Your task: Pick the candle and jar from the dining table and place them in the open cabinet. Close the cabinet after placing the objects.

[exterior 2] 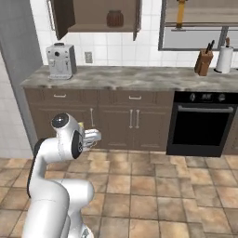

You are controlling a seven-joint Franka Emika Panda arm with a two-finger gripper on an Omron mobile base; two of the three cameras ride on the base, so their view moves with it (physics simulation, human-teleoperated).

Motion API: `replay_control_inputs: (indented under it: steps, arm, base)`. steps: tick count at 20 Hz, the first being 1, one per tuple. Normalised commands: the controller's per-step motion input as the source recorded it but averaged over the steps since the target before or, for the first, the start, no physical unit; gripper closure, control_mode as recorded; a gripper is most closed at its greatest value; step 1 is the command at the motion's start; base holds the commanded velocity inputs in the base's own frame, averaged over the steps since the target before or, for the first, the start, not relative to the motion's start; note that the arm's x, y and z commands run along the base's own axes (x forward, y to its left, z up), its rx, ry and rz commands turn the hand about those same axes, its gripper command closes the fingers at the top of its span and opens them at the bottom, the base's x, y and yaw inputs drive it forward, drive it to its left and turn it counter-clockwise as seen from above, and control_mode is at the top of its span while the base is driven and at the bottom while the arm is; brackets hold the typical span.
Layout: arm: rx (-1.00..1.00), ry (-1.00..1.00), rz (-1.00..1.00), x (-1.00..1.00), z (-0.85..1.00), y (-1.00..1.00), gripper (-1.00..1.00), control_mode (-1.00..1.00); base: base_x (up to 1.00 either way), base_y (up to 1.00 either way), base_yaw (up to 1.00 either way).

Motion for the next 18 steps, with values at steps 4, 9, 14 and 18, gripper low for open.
replay_control_inputs:
  steps: [4, 9, 14, 18]
  arm:
    - [0.0, 0.0, 0.0, 0.0, 0.0, 0.0, 1.0, 1.0]
    - [0.0, 0.0, 0.0, 0.0, 0.0, 0.0, 1.0, 1.0]
    - [0.0, 0.0, 0.0, 0.0, 0.0, 0.0, 1.0, 1.0]
    - [0.0, 0.0, 0.0, 0.0, 0.0, 0.0, 1.0, 1.0]
  base:
    - [0.99, 0.39, -0.17]
    - [0.85, 0.47, -0.15]
    - [0.7, 0.65, -0.15]
    - [0.75, 0.57, -0.11]
